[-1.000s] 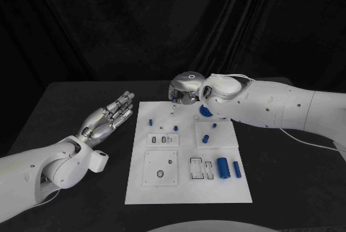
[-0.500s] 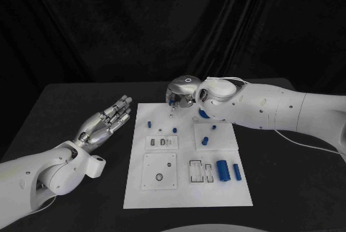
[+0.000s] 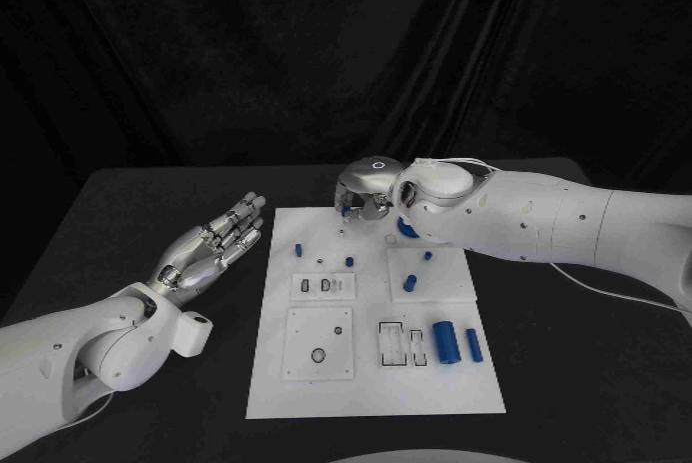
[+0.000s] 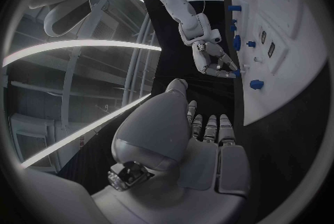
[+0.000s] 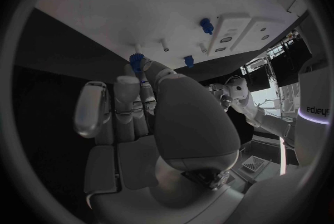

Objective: Assemble the parts on the task board

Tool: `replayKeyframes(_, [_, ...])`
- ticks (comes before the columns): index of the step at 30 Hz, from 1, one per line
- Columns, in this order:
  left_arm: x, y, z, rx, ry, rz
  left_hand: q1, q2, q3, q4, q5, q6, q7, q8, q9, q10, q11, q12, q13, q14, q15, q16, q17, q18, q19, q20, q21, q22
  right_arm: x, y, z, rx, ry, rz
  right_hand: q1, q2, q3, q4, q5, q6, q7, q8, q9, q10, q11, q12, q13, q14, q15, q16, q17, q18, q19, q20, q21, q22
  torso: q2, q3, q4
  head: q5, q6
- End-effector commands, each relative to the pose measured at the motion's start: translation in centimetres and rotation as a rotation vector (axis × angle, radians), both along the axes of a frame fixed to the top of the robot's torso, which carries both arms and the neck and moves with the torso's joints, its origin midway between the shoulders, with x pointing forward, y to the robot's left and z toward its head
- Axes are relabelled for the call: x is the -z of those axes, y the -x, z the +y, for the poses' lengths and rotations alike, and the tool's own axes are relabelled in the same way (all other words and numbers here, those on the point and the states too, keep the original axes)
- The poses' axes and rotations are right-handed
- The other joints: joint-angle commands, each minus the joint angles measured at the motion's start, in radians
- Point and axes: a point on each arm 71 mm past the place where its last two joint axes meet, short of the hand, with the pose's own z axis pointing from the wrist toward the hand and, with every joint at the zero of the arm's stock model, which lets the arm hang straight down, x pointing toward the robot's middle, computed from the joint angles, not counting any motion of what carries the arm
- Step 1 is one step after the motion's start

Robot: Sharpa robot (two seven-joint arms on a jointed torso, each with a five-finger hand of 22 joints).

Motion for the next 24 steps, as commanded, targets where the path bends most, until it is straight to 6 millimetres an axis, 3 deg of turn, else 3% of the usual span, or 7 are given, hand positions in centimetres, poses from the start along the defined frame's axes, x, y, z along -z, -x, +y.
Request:
replayKeyframes(1, [-1.3, 0.3, 0.1, 0.017, 0.108, -0.143, 0.008, 0.003, 0.006, -0.002, 0.003, 0.004, 0.001, 0.005, 0.001, -0.001, 0.007, -0.006, -0.001, 0.001, -0.046, -0.004, -0.001, 0.016, -0.003, 0.006, -0.003, -0.001, 0.3, 0.0, -0.3, 0.022, 0.012, 0.015, -0.004, -0.009, 0.005, 0.001, -0.004, -0.007, -0.001, -0.007, -0.001, 0.011, -0.011, -0.006, 0.002, -0.002, 0.005, -0.005, -0.001, -0.014, -0.002, 0.009, 0.005, 0.001, 0.000, -0.0005, 0.0013, 0.000, 0.000])
replayKeyframes(24, [-1.1, 0.0, 0.0, 0.028, 0.104, -0.128, 0.012, 0.005, 0.009, -0.003, 0.003, -0.002, 0.005, 0.003, 0.000, -0.003, 0.012, -0.006, -0.002, 0.001, -0.041, -0.004, -0.001, 0.017, -0.003, 0.012, -0.003, -0.001, 2.1, -0.1, -0.4, 0.027, 0.025, 0.048, -0.016, -0.019, 0.019, 0.008, -0.010, -0.025, 0.007, -0.024, -0.006, -0.008, -0.002, -0.022, 0.002, -0.015, 0.013, -0.017, -0.019, -0.012, -0.013, 0.016, -0.002, -0.005, 0.001, 0.0003, 0.0021, 0.001, -0.010])
